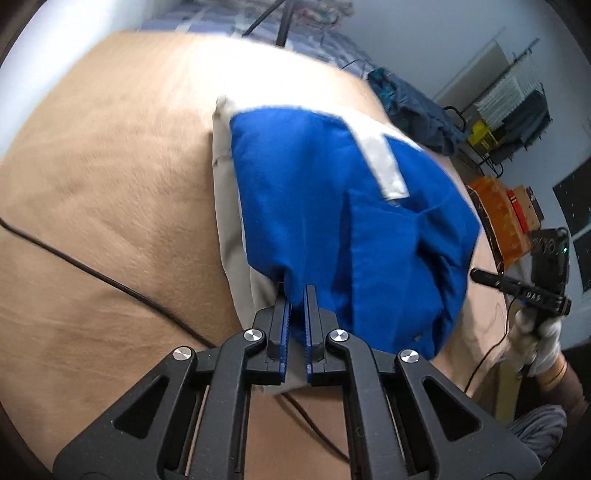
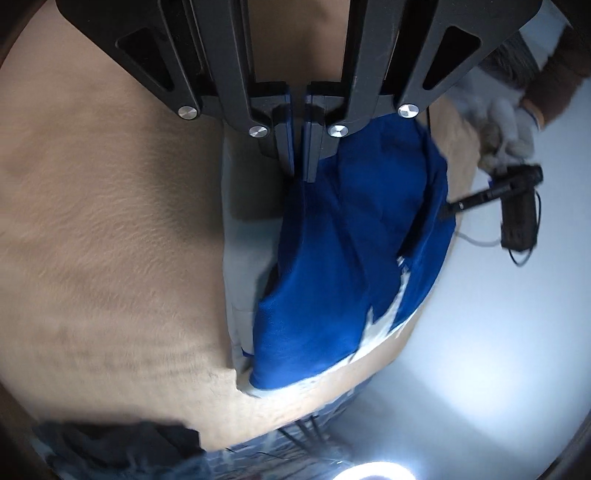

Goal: Fold large clothes

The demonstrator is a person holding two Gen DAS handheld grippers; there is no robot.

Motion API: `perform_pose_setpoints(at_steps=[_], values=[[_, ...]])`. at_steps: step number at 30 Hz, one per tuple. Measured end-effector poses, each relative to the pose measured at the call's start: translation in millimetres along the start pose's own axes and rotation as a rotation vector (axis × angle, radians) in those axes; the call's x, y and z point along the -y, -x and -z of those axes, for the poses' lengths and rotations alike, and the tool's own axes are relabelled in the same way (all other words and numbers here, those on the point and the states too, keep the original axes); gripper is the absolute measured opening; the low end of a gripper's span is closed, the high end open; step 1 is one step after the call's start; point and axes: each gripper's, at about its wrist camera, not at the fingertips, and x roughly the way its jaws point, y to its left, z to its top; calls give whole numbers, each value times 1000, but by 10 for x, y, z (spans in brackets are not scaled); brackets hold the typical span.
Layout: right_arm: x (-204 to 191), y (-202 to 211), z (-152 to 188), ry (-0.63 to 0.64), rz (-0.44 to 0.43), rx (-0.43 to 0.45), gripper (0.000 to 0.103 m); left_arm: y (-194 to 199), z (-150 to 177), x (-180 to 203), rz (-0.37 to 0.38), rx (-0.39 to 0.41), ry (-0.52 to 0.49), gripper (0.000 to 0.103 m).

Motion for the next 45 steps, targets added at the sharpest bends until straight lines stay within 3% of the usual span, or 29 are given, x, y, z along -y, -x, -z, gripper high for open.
perform_pose_setpoints(at_steps=[4, 6, 10, 12, 17, 20, 24, 28, 32, 34, 35, 36, 37, 38, 39, 41, 45], values=[[-100, 429, -109, 89, 41, 104, 4, 393, 69, 149, -6, 87, -52, 3], [-245, 562, -255, 167, 55, 189, 4, 448, -62, 287, -8, 131, -88, 3], [-548, 399, -553, 271, 82, 267, 4, 405, -436, 502, 10, 178, -82, 3], [-673, 158, -754, 322, 83, 256, 4, 385, -607, 579, -9, 214, -109, 7], [-687, -382, -946, 368, 176, 192, 4, -67, -871, 489, -63, 156, -106, 7], [-436, -612, -928, 328, 209, 111, 4, -390, -772, 302, -99, 97, -114, 7], [-152, -715, -814, 293, 161, 97, 0, -638, -485, 11, -98, 79, -136, 7], [-50, -879, -657, 279, 148, 122, 0, -700, -274, -83, -60, 147, -163, 7], [-118, -740, -743, 263, 159, 69, 0, -549, -366, -122, -30, 86, -101, 7], [-183, -580, -735, 265, 168, 85, 5, -376, -385, -142, -17, 97, -76, 10], [-209, -462, -721, 260, 166, 96, 11, -244, -373, -176, 7, 115, -54, 21], [-221, -378, -708, 257, 156, 103, 23, -152, -369, -206, 19, 126, -37, 44], [-222, -279, -682, 255, 145, 120, 32, -65, -359, -258, 26, 137, -7, 56], [-217, -174, -653, 254, 150, 146, 50, -4, -348, -322, 41, 141, 33, 72], [-203, -124, -641, 251, 155, 162, 62, 23, -337, -390, 71, 134, 76, 73], [-122, -15, -621, 225, 144, 169, 70, 13, -314, -545, 155, 96, 177, 74], [107, -47, -662, 141, 104, 129, 75, -169, -247, -805, 285, 28, 379, 74]])
